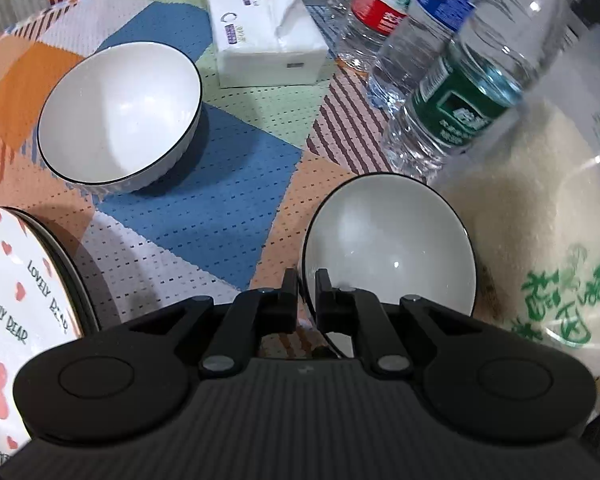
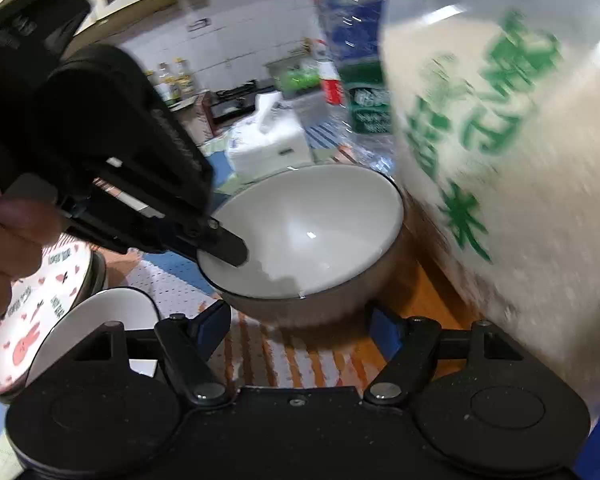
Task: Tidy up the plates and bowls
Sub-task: 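Lower the held bowl into the other white bowl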
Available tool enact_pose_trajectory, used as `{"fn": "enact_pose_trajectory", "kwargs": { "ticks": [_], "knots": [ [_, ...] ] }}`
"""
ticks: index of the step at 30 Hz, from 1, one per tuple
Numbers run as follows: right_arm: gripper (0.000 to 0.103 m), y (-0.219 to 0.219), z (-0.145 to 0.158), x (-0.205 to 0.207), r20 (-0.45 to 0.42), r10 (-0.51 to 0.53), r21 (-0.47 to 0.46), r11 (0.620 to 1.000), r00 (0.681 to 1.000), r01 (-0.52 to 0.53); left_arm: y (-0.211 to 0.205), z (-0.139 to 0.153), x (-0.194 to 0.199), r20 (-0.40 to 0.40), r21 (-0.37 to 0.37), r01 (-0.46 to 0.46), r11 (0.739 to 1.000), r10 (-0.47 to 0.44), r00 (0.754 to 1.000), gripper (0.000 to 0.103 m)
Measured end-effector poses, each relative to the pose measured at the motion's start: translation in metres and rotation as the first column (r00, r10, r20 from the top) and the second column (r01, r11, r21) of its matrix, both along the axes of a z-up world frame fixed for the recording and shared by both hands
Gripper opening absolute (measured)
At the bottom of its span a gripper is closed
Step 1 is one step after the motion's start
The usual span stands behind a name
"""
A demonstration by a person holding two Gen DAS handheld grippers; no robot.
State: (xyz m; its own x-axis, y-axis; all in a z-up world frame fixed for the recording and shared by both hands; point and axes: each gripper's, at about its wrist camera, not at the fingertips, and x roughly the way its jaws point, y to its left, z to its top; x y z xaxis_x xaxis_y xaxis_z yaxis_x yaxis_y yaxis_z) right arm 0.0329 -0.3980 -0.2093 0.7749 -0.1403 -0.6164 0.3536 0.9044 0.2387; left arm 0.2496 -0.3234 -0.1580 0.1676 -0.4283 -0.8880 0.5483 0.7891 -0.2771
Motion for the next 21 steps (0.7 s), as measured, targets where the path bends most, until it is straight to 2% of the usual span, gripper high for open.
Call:
{"fn": "enact_pose_trajectory", "kwargs": {
  "ticks": [4,10,14,18,21],
  "knots": [
    [0.08,-0.002,-0.001,-0.001,0.001,0.033,0.016,0.999,0.999,-0.033,0.01,0.005,-0.002,-0.039,-0.028,-0.025,0.999,0.024,0.999,0.007],
    [0.08,0.008,0.016,-0.012,0.016,0.073,-0.026,0.997,0.997,-0.073,0.028,0.028,-0.013,-0.05,-0.063,-0.03,0.998,0.027,0.998,0.007],
    [0.08,0.014,0.037,-0.021,0.038,0.103,-0.044,0.994,0.994,-0.102,0.04,0.052,-0.022,-0.033,-0.08,-0.037,0.996,0.034,0.999,0.007],
    [0.08,0.024,0.058,-0.029,0.044,0.168,-0.113,0.98,0.985,-0.162,0.048,0.08,-0.032,0.006,-0.053,-0.031,0.998,0.031,0.999,0.007],
    [0.08,0.033,0.07,-0.032,0.05,0.241,-0.162,0.959,0.969,-0.231,0.059,0.1,-0.038,0.031,-0.059,-0.031,0.998,0.033,0.999,0.007]
  ]
}}
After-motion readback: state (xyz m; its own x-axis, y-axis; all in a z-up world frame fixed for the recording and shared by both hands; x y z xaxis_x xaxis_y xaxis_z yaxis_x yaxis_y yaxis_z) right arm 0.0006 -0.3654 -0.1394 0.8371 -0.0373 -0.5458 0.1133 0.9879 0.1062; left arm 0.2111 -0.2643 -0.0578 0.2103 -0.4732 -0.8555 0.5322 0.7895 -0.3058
